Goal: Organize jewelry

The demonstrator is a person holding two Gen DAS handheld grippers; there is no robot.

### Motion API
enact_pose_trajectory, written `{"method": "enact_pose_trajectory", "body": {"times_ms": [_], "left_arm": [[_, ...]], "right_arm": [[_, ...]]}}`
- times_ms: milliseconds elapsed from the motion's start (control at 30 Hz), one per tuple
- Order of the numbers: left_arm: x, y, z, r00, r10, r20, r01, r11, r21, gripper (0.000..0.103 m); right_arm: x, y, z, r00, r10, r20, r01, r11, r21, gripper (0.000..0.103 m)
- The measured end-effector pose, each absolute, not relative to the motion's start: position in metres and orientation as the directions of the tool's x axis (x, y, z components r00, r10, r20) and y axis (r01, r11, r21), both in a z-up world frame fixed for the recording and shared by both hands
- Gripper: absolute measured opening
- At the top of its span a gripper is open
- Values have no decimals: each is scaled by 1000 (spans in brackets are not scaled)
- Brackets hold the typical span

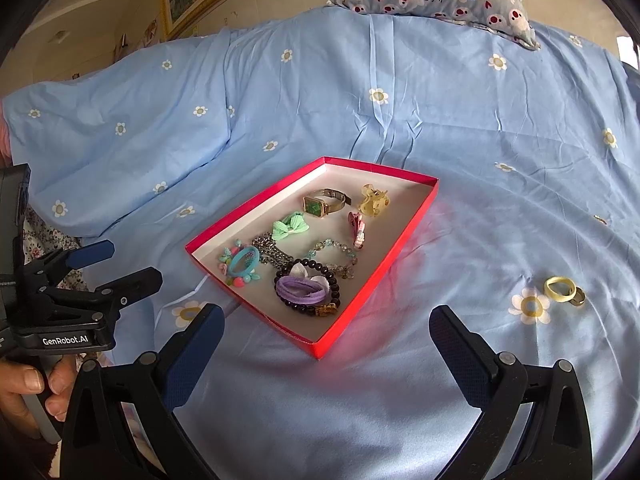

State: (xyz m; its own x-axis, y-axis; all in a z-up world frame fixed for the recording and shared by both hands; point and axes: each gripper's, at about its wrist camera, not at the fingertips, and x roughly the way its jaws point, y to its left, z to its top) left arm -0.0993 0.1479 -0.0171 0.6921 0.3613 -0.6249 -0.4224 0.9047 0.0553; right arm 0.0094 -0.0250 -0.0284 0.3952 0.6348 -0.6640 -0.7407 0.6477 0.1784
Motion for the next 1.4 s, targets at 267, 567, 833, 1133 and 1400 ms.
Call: {"method": "enact_pose_trajectory", "body": {"times_ms": [267,567,833,1133,1400], "left_arm": [[-99,147,-18,694,355,-626,-417,907,52,103],[-98,146,-21,700,341,-628,-406,913,43,103],[-98,143,-21,708,319,-630,-385,922,34,103],[-97,144,-20,706,320,-632,-386,922,35,103],[-97,144,-20,706,322,-631,-387,921,37,103]], "right_arm": [[9,-26,-27,397,638,-659,-740,648,182,103],[6,-25,-26,397,636,-662,-739,649,180,103],[6,-25,-26,398,636,-661,-740,649,179,103],[6,-26,-24,398,635,-662,-737,651,182,103],[6,-26,-24,399,636,-661,-736,652,183,103]]}}
